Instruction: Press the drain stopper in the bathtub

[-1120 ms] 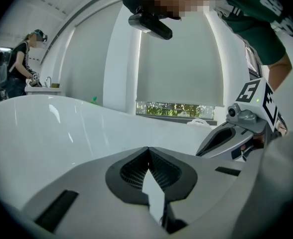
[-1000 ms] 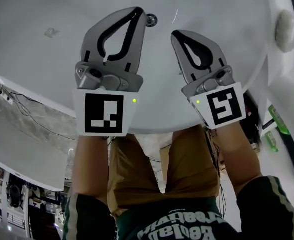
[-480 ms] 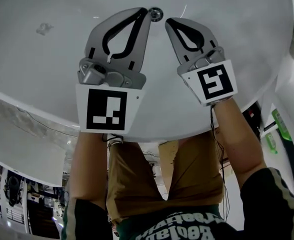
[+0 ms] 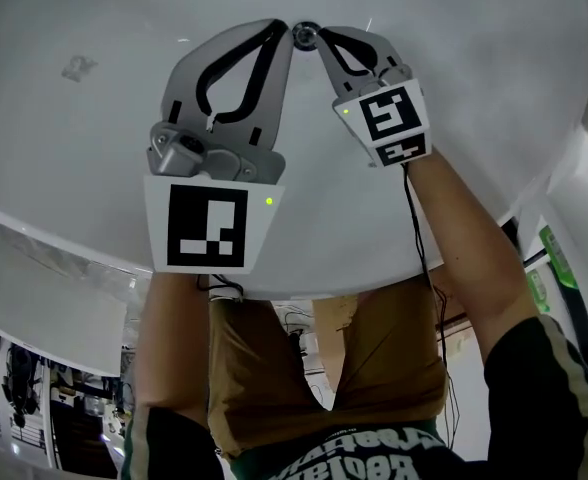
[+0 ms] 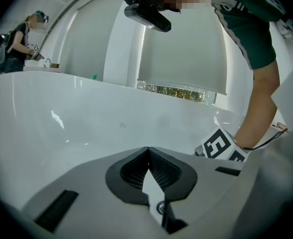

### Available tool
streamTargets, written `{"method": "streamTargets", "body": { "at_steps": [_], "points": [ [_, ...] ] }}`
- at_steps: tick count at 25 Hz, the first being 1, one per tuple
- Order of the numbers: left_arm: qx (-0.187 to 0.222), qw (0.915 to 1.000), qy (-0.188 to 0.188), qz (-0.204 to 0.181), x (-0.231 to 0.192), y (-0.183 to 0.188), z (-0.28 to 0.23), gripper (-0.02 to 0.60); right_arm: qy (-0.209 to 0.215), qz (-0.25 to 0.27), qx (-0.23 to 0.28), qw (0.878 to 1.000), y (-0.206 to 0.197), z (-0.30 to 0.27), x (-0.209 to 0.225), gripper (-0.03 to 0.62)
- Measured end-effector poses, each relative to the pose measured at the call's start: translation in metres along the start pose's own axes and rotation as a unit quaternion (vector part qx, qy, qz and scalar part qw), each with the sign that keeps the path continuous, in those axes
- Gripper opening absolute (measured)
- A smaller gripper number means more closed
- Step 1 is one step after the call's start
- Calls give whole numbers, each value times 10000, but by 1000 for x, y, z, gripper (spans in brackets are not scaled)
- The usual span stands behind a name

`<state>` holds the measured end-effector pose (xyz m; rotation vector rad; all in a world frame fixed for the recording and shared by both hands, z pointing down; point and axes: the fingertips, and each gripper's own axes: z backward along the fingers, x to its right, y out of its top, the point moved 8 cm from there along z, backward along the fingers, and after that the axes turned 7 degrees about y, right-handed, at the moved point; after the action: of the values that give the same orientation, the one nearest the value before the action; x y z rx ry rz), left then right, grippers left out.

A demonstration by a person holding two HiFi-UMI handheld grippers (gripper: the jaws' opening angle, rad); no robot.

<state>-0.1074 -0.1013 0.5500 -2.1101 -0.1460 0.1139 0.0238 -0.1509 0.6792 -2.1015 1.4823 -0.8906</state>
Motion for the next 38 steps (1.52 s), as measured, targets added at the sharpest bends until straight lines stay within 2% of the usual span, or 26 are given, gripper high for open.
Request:
{"method": "streamTargets", "body": {
  "at_steps": [9,21,27,38],
  "points": [
    [71,9999,-93,-30,2,-6,-22,8,10,-89,-290,9995,-27,-31,15,6],
    [-351,9993,-85,-28,0,-44,-43,8,56,-266,-787,9965,-74,-69,27,6],
    [-512,9986,-85,-49,8,-51,-45,8,78,-332,-949,9949,-92,-69,27,6],
    [-825,9962,-76,-249,14,-75,-49,8,208,-359,-1194,9920,-102,-93,20,8]
  ]
}}
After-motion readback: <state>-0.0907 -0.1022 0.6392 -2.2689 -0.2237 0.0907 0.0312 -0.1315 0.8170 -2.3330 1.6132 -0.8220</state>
